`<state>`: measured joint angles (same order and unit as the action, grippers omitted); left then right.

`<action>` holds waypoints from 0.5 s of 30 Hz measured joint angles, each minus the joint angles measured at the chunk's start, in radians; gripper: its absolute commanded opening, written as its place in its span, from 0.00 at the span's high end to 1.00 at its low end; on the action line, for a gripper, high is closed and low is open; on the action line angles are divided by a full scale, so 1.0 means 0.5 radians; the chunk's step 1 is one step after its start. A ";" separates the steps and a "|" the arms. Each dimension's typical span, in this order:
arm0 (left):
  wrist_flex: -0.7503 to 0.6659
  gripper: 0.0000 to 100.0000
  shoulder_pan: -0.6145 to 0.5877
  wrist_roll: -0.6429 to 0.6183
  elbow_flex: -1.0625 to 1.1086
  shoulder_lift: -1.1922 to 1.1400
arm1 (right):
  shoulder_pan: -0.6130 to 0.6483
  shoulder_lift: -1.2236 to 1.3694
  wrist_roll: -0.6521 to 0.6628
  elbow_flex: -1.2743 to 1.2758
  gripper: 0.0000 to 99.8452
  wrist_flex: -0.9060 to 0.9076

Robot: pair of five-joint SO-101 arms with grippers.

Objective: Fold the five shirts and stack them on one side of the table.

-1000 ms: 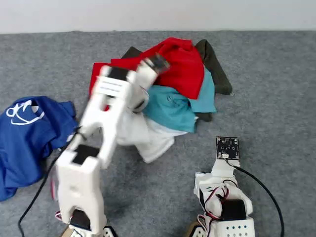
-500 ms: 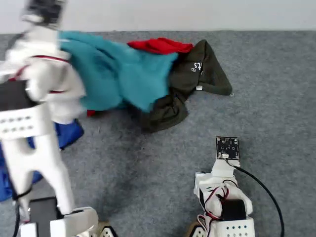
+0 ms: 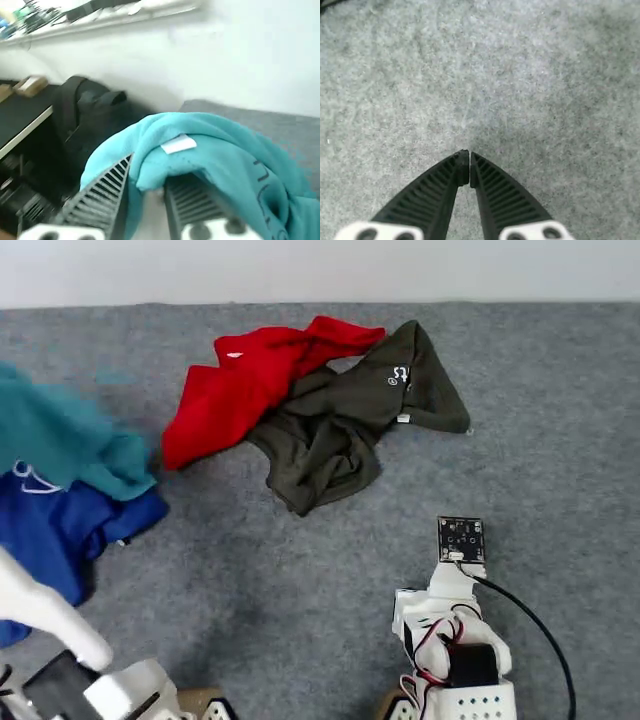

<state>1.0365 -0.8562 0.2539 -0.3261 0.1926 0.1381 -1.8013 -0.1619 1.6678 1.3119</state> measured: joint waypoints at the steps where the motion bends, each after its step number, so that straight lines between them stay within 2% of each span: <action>1: -0.034 0.99 -0.034 0.000 0.025 -0.025 | 0.000 0.000 0.000 0.000 0.99 0.000; 6: -0.086 0.95 -0.107 0.000 0.077 -0.218 | 0.000 0.000 0.000 0.000 0.99 0.000; 11: -0.068 0.72 -0.089 0.058 0.077 -0.282 | 0.000 0.000 0.000 0.000 0.99 0.000; 15: 0.160 0.71 -0.012 0.169 0.077 -0.282 | 0.000 0.000 0.000 0.000 0.99 0.000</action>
<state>1.1162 -0.8623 0.3383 -0.2877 0.0514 0.1381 -1.8013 -0.1619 1.6678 1.3119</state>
